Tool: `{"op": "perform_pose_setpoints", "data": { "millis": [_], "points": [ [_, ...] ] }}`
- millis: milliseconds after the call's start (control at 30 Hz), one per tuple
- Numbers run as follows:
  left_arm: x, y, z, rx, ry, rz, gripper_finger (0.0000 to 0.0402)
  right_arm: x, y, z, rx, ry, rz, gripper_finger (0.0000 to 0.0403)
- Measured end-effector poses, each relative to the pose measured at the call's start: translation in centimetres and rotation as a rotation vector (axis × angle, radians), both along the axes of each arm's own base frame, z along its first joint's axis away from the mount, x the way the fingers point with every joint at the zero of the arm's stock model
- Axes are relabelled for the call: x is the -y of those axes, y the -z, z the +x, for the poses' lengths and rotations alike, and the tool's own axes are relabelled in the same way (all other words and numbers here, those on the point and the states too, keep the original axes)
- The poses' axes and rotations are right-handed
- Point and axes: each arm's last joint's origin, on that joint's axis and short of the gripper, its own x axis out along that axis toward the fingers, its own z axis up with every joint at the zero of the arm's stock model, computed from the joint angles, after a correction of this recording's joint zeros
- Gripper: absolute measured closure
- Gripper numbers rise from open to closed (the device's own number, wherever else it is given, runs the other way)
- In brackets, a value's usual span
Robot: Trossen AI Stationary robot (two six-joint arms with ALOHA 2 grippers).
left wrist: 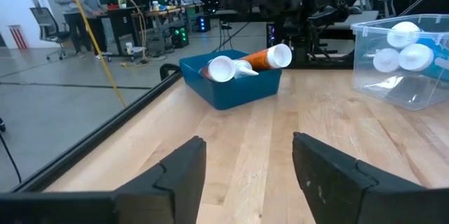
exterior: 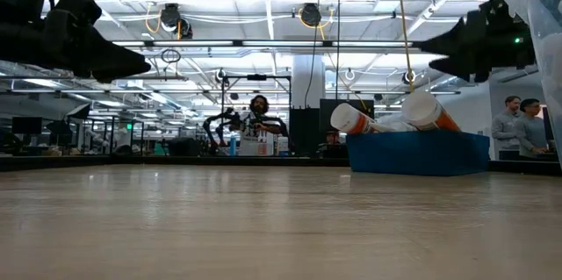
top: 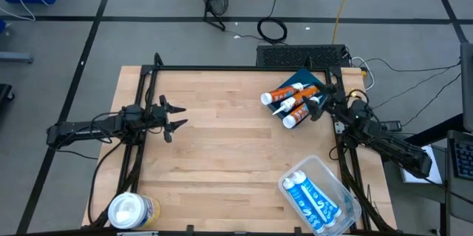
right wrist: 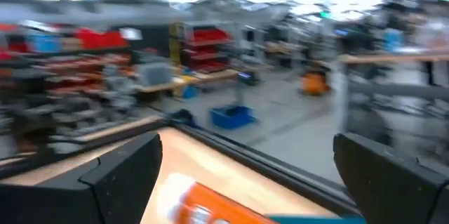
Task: Pick & place silicon tubes, Sealant and Lysol wipes
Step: Return to Home Position
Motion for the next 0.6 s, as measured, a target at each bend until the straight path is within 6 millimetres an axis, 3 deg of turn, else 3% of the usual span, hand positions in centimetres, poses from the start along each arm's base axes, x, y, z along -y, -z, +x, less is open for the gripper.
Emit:
{"op": "perform_pose_setpoints", "data": {
  "millis": [100,600],
  "points": [
    [0.0,0.0,0.0,-0.001,0.000,-0.001,0.0186,0.2,0.6,-0.1,-0.045,0.069,0.038,0.0009],
    [0.0,0.1,0.0,-0.017,0.002,0.028,0.0210,0.2,1.6,0.1,-0.149,0.035,0.086,0.0009]
  ]
}}
